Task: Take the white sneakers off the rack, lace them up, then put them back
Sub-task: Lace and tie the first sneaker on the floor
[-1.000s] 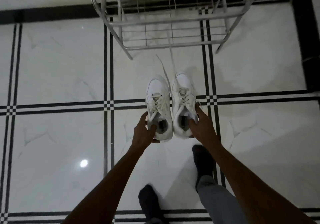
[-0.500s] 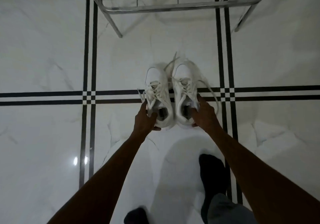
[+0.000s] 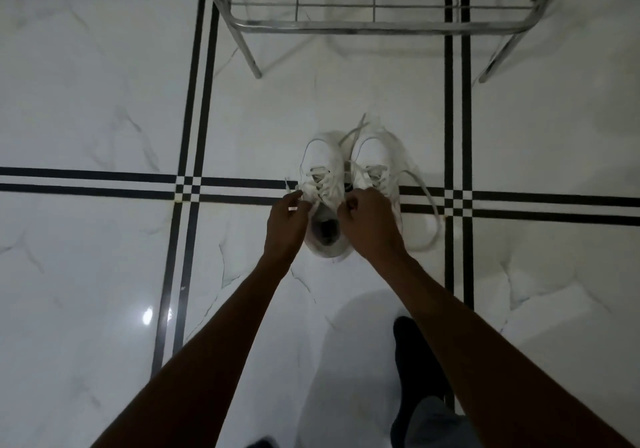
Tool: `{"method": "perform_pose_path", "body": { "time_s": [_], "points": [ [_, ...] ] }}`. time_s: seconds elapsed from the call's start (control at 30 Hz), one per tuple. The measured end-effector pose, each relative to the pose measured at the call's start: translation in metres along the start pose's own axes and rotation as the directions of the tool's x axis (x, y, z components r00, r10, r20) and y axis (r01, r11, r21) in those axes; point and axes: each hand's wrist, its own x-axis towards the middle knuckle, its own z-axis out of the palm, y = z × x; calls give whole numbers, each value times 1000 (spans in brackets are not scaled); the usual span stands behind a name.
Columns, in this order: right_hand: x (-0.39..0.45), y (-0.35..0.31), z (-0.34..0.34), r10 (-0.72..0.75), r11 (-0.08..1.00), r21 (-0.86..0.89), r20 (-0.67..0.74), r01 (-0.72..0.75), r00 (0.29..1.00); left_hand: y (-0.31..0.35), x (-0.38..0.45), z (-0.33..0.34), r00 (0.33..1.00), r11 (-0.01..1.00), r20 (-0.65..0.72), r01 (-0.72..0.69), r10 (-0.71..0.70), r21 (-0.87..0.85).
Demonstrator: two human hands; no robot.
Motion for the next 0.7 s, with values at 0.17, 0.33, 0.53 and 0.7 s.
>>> {"method": "perform_pose_path", "body": {
  "time_s": [0.17, 0.33, 0.53, 0.7],
  "points": [
    [37, -4, 22, 107, 993, 58, 4, -107, 994, -1, 20, 13, 987, 993, -112, -118, 116, -15],
    [53, -9, 27, 115, 986, 113, 46, -119, 992, -13, 33, 14, 969, 981, -176, -184, 171, -59],
    [66, 2, 37, 210, 805, 520, 201, -286, 957, -6, 47, 20, 997, 936, -25, -71, 66, -346],
    [55, 8, 35, 134, 714, 674, 134, -189, 982, 1, 43, 3, 990, 862, 14, -116, 142, -493]
  ]
}}
